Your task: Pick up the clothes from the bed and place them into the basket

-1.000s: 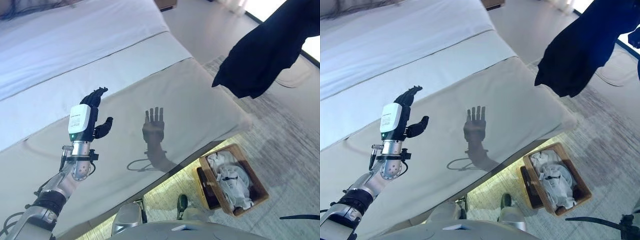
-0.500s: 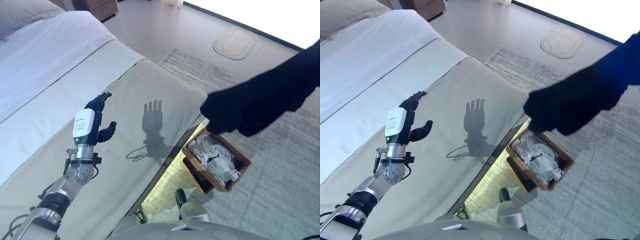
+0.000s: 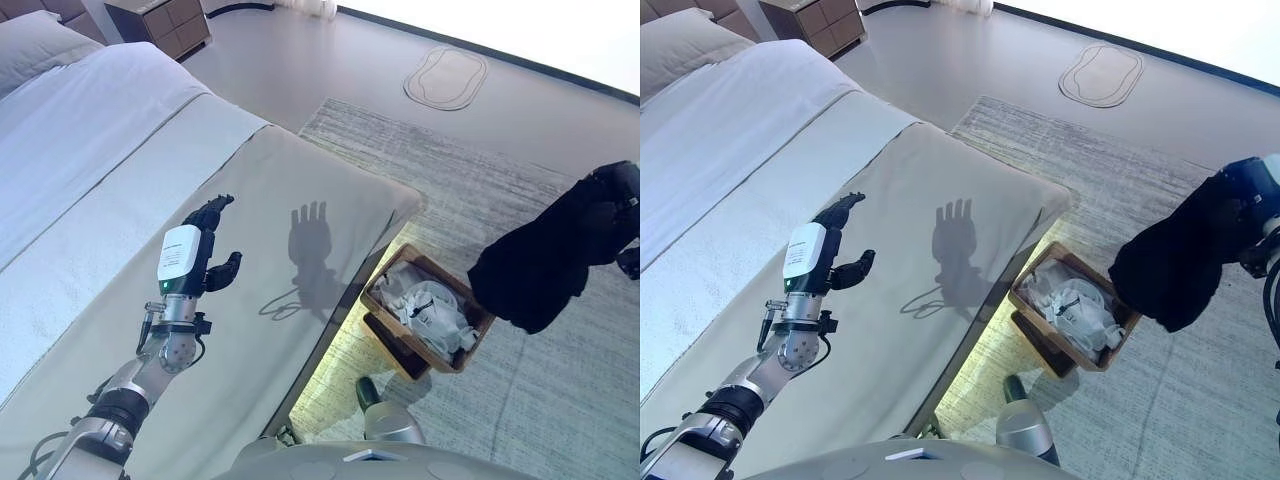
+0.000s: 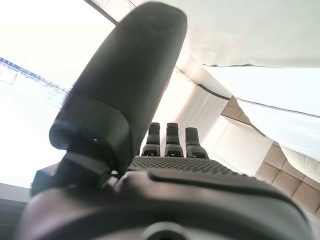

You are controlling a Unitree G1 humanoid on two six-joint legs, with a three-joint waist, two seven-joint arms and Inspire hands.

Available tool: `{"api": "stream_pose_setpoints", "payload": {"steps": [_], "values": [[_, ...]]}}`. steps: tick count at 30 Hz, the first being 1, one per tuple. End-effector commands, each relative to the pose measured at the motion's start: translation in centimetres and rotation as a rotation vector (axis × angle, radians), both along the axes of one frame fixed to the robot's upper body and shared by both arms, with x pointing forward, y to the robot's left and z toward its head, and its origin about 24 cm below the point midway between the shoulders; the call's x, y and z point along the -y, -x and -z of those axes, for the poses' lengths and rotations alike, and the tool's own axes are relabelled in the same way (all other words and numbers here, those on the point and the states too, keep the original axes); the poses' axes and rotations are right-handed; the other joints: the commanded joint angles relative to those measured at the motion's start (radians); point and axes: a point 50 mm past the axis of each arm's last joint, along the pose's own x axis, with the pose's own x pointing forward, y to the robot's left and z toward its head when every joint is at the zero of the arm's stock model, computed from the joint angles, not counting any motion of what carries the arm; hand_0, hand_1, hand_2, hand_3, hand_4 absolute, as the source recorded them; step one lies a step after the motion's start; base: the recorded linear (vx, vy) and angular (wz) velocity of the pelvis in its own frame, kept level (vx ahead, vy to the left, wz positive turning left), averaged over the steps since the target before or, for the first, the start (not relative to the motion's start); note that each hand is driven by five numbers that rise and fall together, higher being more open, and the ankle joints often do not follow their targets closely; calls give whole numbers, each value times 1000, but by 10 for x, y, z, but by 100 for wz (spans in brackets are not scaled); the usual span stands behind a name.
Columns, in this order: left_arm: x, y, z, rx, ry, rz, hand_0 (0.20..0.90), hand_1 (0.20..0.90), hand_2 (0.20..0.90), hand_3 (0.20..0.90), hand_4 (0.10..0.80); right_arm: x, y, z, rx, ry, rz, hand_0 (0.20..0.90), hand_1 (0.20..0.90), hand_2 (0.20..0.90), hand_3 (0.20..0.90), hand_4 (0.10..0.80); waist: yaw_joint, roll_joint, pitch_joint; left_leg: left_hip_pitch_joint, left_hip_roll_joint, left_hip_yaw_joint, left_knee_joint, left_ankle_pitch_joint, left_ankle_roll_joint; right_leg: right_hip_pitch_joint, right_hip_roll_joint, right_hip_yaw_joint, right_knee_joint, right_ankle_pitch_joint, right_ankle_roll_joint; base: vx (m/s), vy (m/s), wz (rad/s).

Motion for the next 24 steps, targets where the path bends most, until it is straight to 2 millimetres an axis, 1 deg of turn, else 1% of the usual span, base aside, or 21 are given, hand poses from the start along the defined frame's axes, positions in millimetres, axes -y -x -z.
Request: {"api": "stream_pose_setpoints", "payload": {"steps": [1,3,5,10,12,14,15,17,24], "values": [[1,-19,-27,128,31,25,900,900,900,900,800,2,-7,-49,236,24,-14,300,300,300,200,100,47,-22,-139,56,30,-38,73,-170,-20,-96,39,-7,98,-11,7,0,0,0],[2,-19,-28,129,33,29,900,900,900,900,800,3,-7,-45,228,14,-9,300,300,300,200,100,46,-20,-137,56,30,-37,72,-170,-20,-98,39,-9,97,-10,7,0,0,0],[4,-20,-27,125,37,34,900,900,900,900,800,2,-7,-31,201,-12,-6,300,300,300,200,100,45,-17,-133,53,31,-32,71,-168,-22,-102,37,-13,98,-9,8,-33,-10,1],[6,-20,-26,113,37,44,900,900,900,900,800,1,-4,-8,151,-49,5,300,300,300,200,100,44,-12,-125,53,30,-31,66,-165,-22,-104,36,-17,96,-6,9,-20,-7,1],[8,-20,-26,110,37,50,900,900,900,900,800,0,-1,10,112,-83,25,300,300,300,200,100,45,-9,-122,54,28,-31,65,-165,-21,-104,35,-19,95,-4,10,0,0,0],[8,-21,-27,112,39,53,900,900,900,900,800,1,2,22,85,-112,44,300,300,300,200,100,46,-6,-120,56,28,-31,61,-162,-21,-105,35,-20,95,-3,12,0,0,0],[8,-21,-28,112,39,54,900,900,900,900,800,1,2,26,78,-116,47,300,300,300,200,100,46,-5,-119,56,28,-31,60,-162,-21,-105,35,-21,95,-2,12,0,0,0],[11,-23,-30,116,35,60,900,900,900,900,800,-1,5,40,48,-135,63,300,300,300,200,100,49,0,-115,57,29,-32,56,-160,-21,-105,33,-23,93,-1,13,-16,-15,1],[12,-26,-34,129,32,68,900,900,900,900,800,-8,3,63,-16,-143,63,300,300,300,200,100,60,18,-102,57,26,-39,49,-156,-22,-104,28,-31,88,3,14,-23,-27,7]]}}
